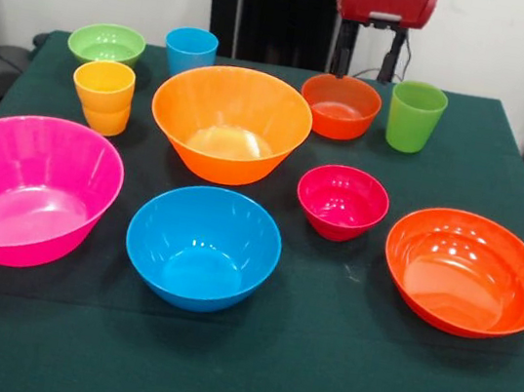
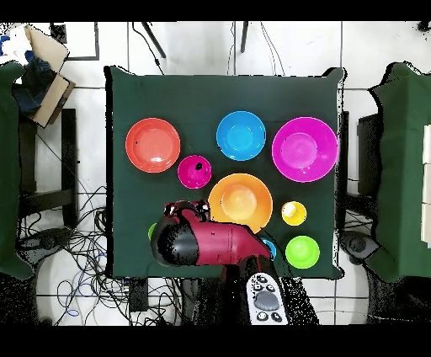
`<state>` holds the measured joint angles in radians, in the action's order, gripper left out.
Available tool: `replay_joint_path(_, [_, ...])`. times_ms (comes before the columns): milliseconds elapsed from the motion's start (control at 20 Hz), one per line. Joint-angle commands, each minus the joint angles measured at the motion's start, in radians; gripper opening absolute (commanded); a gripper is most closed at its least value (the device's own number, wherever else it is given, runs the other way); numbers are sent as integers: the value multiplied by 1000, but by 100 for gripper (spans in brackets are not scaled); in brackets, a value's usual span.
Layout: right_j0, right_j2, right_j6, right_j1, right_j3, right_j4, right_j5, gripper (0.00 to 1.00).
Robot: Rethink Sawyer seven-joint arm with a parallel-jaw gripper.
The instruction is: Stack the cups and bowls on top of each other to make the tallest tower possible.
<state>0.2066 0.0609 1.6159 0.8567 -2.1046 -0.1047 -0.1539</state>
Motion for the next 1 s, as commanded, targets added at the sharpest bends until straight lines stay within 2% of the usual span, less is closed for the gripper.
replay_joint_path(50, [46,63,134,-81,-22,-27,46,100])
replay_joint_path(250, [100,107,104,-38,-45,-28,4,100])
replay_joint_path(650, [143,139,83,-5,-54,-25,-41,100])
replay_joint_path(1000, [100,95,108,-35,-37,-40,3,100])
